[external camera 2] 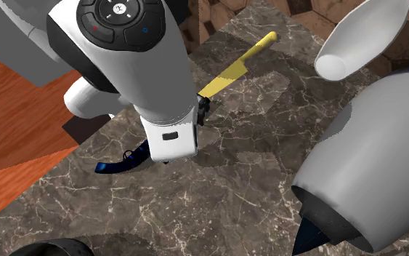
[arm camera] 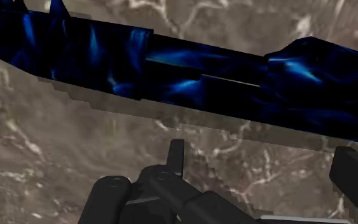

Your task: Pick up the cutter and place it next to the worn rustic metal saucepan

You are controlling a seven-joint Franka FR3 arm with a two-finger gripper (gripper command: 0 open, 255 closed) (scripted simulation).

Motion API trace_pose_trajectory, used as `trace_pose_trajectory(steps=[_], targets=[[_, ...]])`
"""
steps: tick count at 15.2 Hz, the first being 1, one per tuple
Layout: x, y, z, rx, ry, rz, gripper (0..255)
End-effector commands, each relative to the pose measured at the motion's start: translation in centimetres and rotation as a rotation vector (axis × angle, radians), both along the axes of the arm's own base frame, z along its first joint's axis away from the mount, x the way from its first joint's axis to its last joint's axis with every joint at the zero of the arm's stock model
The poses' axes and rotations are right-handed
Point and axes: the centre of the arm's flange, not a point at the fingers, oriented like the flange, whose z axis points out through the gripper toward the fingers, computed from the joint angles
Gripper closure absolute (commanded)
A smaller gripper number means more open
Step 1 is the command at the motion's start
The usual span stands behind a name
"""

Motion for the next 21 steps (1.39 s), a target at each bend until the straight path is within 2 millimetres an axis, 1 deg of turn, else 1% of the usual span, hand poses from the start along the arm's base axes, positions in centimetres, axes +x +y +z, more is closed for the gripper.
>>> trace_pose_trajectory(steps=[1,6,9,11,13,16,21], targets=[[0.0,0.0,0.0,0.000,0.000,0.000,0],[-2.7,5.9,1.2,-0.012,0.055,-0.268,0],[-3.4,9.7,2.0,-0.019,0.088,-0.428,0],[-3.6,12.3,2.5,-0.023,0.110,-0.535,0],[-3.5,14.9,2.9,-0.028,0.132,-0.642,0],[-2.7,18.7,3.6,-0.035,0.165,-0.803,0],[-0.1,24.7,4.6,-0.047,0.220,-1.070,0]])
